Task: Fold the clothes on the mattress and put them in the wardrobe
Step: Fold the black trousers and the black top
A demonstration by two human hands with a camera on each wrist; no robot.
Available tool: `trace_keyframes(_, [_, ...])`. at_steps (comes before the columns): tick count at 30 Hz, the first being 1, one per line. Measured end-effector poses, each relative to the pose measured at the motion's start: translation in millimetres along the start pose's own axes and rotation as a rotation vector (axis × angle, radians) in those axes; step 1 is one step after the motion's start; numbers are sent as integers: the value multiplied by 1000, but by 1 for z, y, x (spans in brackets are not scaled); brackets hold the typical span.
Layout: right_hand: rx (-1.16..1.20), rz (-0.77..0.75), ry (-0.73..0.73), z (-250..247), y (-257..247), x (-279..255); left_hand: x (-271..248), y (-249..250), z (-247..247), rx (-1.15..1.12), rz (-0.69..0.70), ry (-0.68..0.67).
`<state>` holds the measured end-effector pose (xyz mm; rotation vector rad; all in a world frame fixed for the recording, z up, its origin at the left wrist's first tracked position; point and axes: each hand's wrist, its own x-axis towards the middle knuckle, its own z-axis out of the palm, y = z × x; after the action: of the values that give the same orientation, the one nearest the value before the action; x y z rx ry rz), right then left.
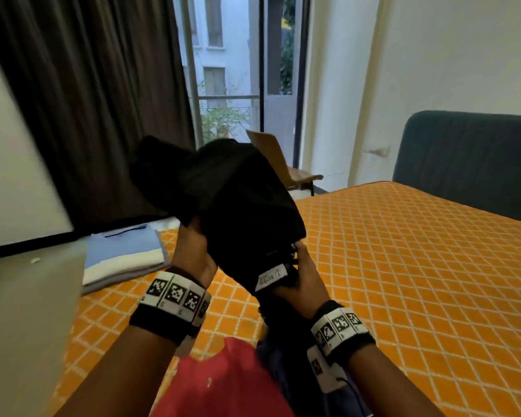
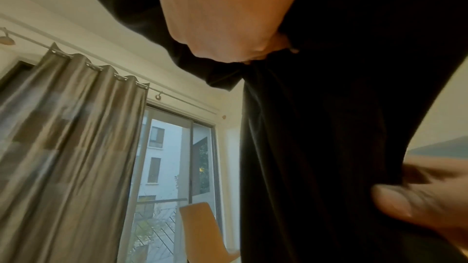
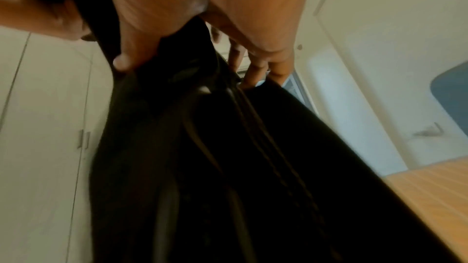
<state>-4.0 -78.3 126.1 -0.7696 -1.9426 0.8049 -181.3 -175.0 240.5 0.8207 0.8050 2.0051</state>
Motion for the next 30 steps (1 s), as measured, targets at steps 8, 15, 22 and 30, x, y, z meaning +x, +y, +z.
trace_keyframes(8, [59,-151,-51,42,-53,16,-58,60,-88,264,33,125])
trace_keyframes(15, [-226,-328,-357,29,-9,-55,-159,11,-209,304,-630,525])
trace_keyframes(22, [-339,-388,-428,41,-28,-90,-157,-18,-179,815,-346,245])
trace_keyframes(30, [-343,-113,-576,19,-33,-120,-149,-51,-189,1305,-193,161])
